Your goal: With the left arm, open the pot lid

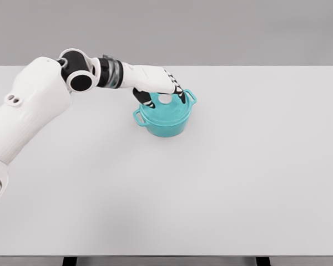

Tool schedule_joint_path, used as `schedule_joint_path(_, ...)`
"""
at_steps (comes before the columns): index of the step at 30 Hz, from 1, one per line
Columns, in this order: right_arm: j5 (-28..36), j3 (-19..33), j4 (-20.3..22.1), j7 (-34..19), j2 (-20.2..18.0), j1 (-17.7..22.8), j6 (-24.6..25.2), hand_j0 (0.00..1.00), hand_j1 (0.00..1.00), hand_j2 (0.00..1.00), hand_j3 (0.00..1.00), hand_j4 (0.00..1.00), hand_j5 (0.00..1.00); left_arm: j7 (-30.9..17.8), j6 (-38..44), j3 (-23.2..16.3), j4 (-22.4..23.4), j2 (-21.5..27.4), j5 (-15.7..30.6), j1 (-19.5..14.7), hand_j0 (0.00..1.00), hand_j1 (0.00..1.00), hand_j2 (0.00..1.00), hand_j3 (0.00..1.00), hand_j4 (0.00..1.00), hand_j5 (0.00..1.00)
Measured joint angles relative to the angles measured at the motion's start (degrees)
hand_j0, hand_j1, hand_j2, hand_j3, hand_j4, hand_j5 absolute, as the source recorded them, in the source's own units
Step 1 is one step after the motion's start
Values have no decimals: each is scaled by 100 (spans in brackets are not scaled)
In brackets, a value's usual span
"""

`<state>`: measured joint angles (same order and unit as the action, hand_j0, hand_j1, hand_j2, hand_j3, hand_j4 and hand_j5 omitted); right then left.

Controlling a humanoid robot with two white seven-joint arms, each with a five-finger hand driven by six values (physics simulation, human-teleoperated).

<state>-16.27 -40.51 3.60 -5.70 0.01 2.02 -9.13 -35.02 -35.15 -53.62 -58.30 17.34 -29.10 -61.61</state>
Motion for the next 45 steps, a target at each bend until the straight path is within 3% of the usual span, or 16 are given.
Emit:
schedule_joint_path(10,0,0,0,0,0,0,0,100,100,100,100,100,100,0,0,0,77,-63,-162,0,67,67,67,67,67,67)
schedule_joint_path(21,0,0,0,0,0,0,0,100,100,100,100,100,100,0,0,-3,83,-67,-182,9,66,66,66,66,66,66)
schedule_joint_path(25,-2,0,0,0,0,0,0,100,100,100,100,100,100,0,0,-3,83,-66,-237,9,51,51,51,51,51,51)
schedule_joint_path(31,-1,0,0,0,0,0,0,100,100,100,100,100,100,5,5,2,76,-65,-302,9,40,40,40,40,40,40)
schedule_joint_path(38,-1,0,0,0,0,0,0,100,100,100,100,100,100,2,2,1,51,-51,-301,-26,38,38,38,38,38,38)
schedule_joint_path(41,0,0,0,0,0,0,0,100,100,100,100,100,100,2,2,17,-33,65,-278,-123,36,36,36,36,36,36)
schedule_joint_path(45,0,0,0,0,0,0,0,100,100,100,100,100,100,1,1,62,-269,572,-259,-123,36,36,36,36,36,36)
